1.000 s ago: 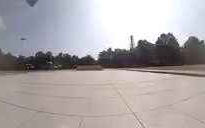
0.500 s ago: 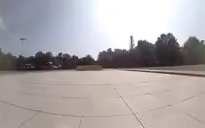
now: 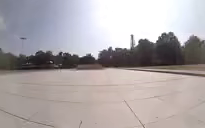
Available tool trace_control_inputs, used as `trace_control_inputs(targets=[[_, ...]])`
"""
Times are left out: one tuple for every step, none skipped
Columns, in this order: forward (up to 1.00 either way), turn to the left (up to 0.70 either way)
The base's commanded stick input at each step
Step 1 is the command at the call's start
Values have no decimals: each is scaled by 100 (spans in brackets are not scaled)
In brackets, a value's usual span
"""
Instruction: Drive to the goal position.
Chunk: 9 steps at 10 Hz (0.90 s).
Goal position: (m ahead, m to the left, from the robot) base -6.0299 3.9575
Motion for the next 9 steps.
trace_control_inputs(targets=[[70, 0], [70, 0], [70, 0], [70, 0], [70, 0], [70, 0], [70, 0], [70, 0], [70, 0]])
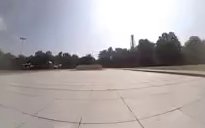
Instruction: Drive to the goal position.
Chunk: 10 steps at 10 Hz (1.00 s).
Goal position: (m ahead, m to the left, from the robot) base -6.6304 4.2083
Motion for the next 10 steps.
trace_control_inputs(targets=[[70, 2], [70, 3], [70, 3], [70, 3], [70, 3], [70, 3], [70, 3], [70, 4], [70, 6], [70, 12]])
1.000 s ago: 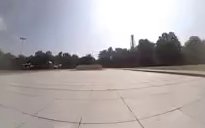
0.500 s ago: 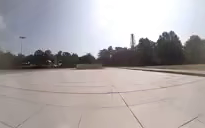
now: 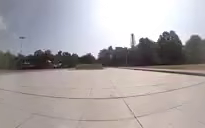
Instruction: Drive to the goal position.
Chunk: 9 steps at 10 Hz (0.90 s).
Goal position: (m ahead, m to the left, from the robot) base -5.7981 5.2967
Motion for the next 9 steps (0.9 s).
trace_control_inputs(targets=[[70, 22], [70, 32], [70, 35], [70, 35], [70, 35], [70, 35], [70, 35], [70, 35], [70, 35]])
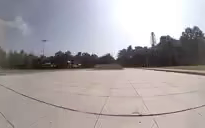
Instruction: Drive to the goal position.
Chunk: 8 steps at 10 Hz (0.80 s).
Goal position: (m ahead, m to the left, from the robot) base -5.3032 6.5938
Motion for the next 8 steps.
trace_control_inputs(targets=[[70, 31], [70, 26], [70, 5], [70, 4], [70, 4], [70, 3], [70, 3], [70, 3]])
